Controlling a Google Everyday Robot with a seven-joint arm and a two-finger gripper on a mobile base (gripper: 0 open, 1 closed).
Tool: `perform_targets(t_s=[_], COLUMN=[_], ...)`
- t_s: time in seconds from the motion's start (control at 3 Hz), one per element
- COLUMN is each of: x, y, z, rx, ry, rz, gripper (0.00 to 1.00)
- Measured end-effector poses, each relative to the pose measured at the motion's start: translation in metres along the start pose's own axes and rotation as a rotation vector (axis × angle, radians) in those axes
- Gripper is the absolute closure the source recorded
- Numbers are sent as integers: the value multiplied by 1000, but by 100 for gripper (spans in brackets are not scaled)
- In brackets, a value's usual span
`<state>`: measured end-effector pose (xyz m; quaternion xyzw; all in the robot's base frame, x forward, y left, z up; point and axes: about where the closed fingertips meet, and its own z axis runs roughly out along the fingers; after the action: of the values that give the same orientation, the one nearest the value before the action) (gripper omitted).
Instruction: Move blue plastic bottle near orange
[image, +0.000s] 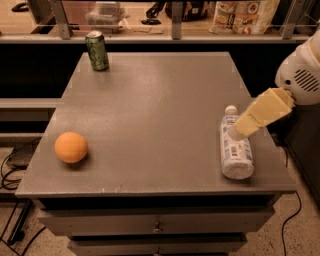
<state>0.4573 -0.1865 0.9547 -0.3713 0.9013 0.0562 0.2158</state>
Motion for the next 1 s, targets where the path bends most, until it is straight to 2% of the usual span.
perform_targets(t_s=[0.67,1.0], x=[-8,-4], y=[30,38], z=[74,104], rx=[-118,-128], ry=[6,43], rz=[77,116], gripper=[0,0])
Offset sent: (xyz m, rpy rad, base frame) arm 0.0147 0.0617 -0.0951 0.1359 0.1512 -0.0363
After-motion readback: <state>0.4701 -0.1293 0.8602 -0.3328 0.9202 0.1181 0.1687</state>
